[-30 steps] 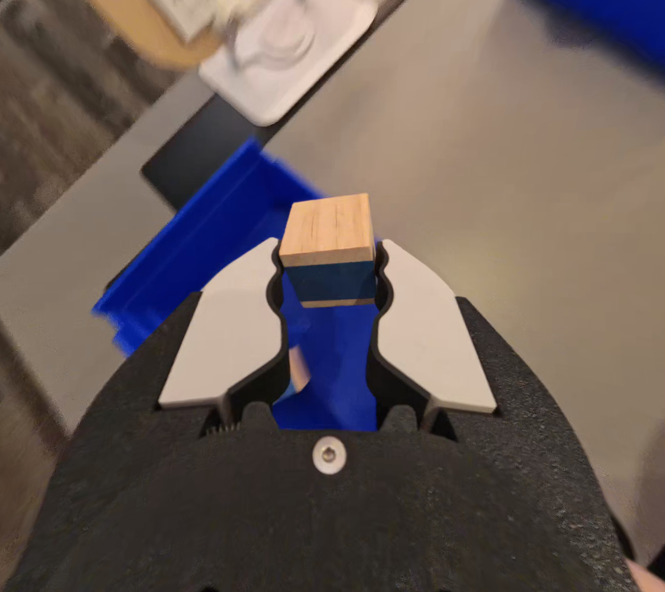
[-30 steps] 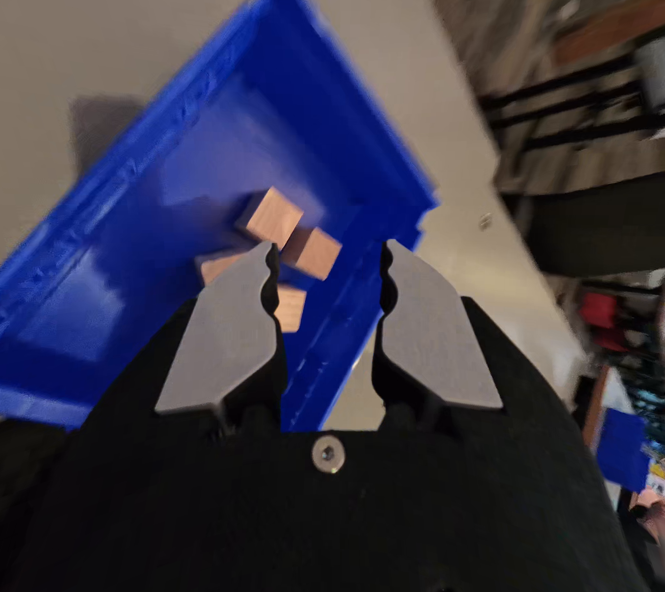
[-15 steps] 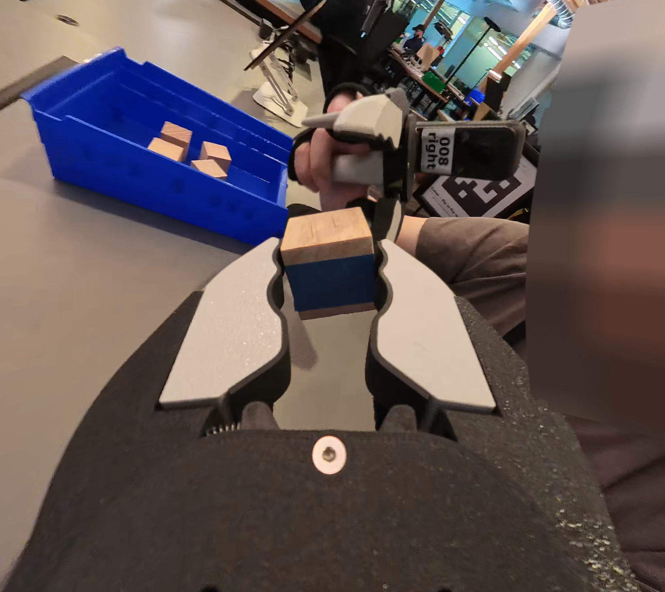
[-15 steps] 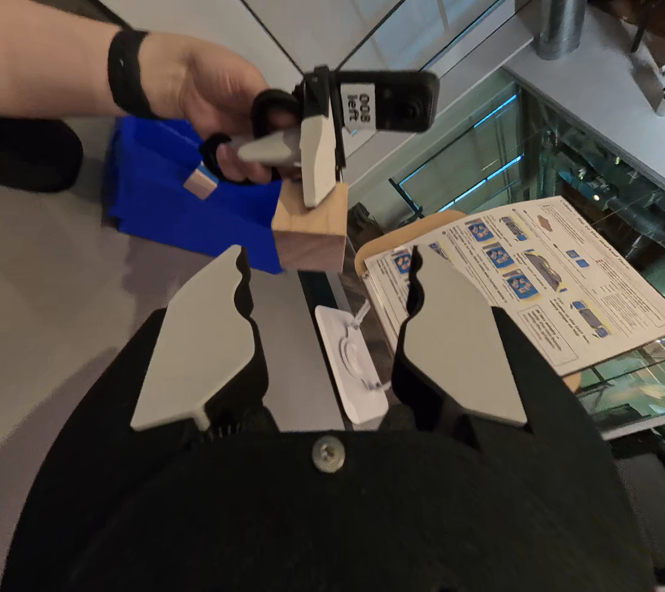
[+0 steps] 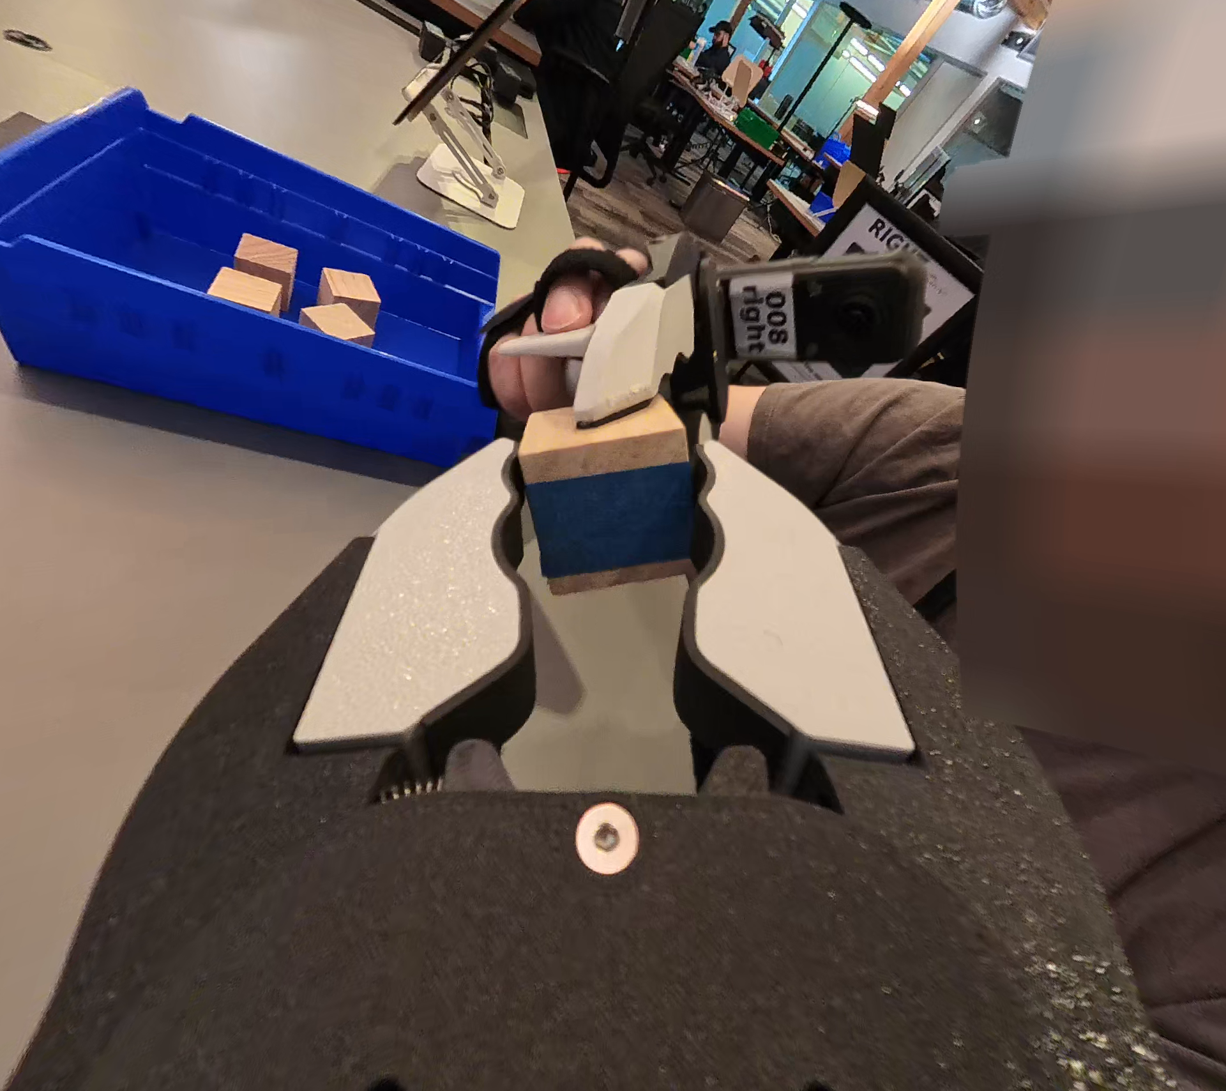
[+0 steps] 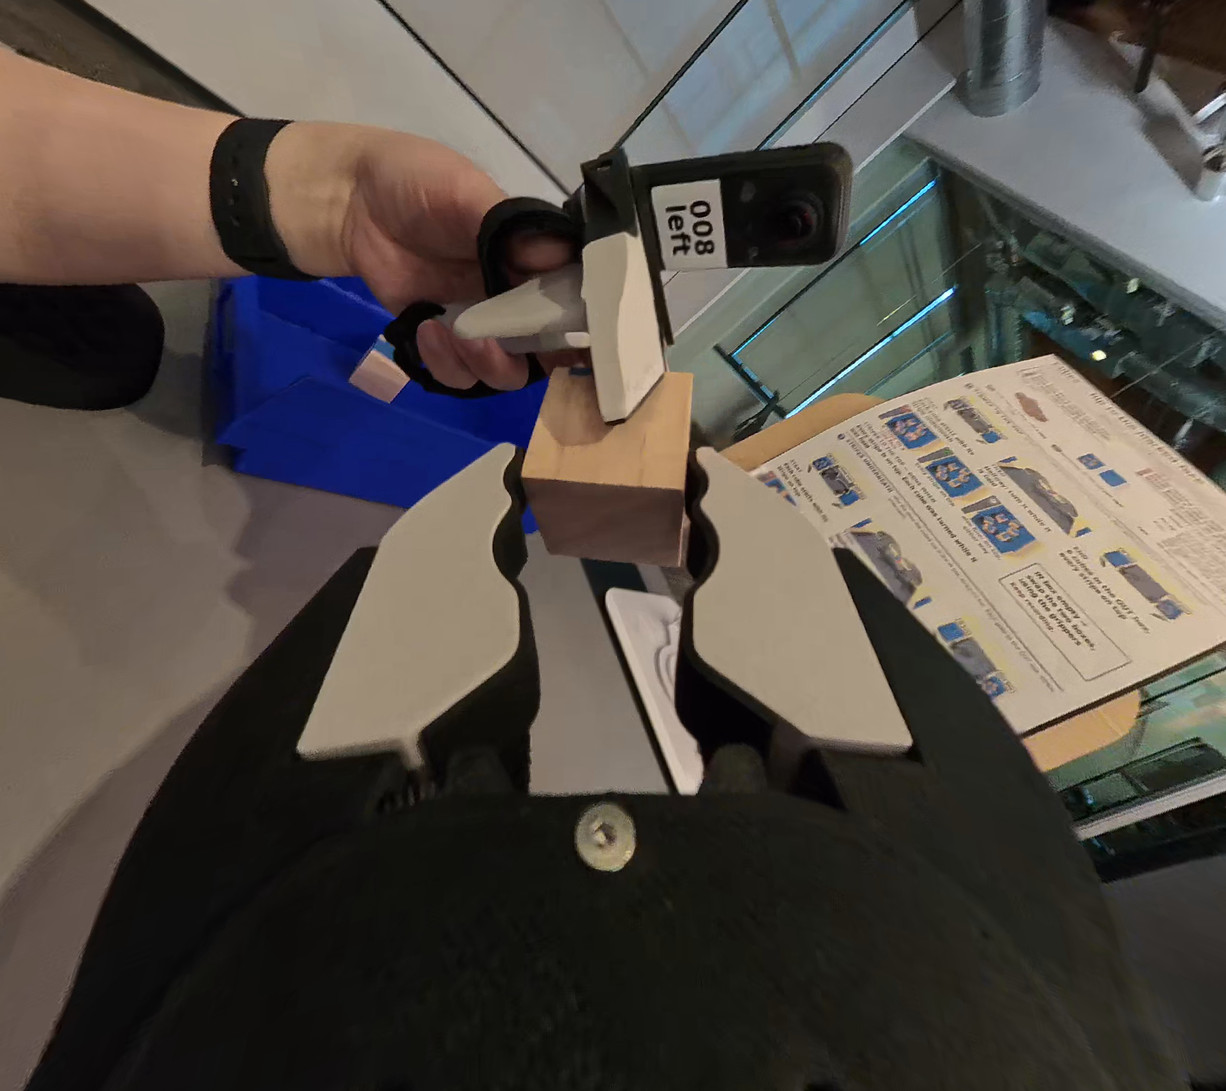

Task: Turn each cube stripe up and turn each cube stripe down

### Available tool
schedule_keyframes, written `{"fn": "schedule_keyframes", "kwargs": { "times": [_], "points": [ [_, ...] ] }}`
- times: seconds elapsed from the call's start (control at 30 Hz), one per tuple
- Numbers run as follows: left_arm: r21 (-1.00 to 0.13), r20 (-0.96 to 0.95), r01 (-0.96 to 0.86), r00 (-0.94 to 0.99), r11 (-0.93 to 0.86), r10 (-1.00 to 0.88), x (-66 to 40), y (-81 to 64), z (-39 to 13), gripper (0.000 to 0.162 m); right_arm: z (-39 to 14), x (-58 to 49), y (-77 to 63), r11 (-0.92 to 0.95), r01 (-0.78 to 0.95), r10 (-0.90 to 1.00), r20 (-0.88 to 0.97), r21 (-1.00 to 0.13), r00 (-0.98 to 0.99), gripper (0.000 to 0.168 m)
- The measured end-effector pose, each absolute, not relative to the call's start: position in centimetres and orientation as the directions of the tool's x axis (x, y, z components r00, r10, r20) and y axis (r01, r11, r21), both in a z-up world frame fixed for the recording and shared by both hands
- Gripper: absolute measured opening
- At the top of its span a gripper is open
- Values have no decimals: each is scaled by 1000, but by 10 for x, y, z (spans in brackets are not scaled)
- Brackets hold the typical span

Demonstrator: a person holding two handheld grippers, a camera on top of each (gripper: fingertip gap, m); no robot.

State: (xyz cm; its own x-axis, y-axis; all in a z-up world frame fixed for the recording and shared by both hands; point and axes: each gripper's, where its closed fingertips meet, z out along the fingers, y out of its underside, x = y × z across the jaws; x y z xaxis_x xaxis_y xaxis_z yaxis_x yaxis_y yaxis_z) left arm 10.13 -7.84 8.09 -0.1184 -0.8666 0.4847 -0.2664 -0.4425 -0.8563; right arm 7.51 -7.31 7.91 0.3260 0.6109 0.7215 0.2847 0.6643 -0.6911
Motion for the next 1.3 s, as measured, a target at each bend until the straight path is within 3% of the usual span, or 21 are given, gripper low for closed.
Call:
{"fn": "schedule_keyframes", "kwargs": {
  "times": [0.13,0.2,0.27,0.37,0.5,0.7,0.8,1.03,1.1,1.3],
  "points": [
    [-892,414,-222,-54,-394,-909,89,-64,88,53,80,109,-50,553,490,649,718,-673,253,47],
    [-908,359,-222,22,-355,-933,78,-54,91,53,74,163,-22,332,652,724,627,-682,287,46],
    [-924,316,-212,49,-319,-948,69,-52,97,50,48,229,-9,-11,725,831,396,-689,390,46],
    [-932,283,-215,73,-292,-956,62,-54,102,47,-16,332,-8,-457,778,794,197,-432,575,47],
    [-922,272,-262,84,-284,-959,64,-57,96,46,-78,397,-26,-712,695,695,41,-99,718,46],
    [-905,226,-343,113,-251,-968,67,-59,83,46,-125,423,-36,-752,633,639,-31,186,769,47],
    [-909,182,-351,146,-223,-972,58,-56,86,46,-139,433,-37,-740,615,633,-28,270,774,47],
    [-926,63,-340,295,-166,-953,9,-46,106,56,-149,446,-25,-776,563,594,31,285,804,48],
    [-873,70,-427,367,-234,-928,-16,-44,90,48,-150,439,-20,-786,571,587,-3,238,810,48],
    [-652,19,-518,718,-554,-696,-116,-20,36,56,-134,438,-12,-814,562,572,30,148,820,61]
  ]
}}
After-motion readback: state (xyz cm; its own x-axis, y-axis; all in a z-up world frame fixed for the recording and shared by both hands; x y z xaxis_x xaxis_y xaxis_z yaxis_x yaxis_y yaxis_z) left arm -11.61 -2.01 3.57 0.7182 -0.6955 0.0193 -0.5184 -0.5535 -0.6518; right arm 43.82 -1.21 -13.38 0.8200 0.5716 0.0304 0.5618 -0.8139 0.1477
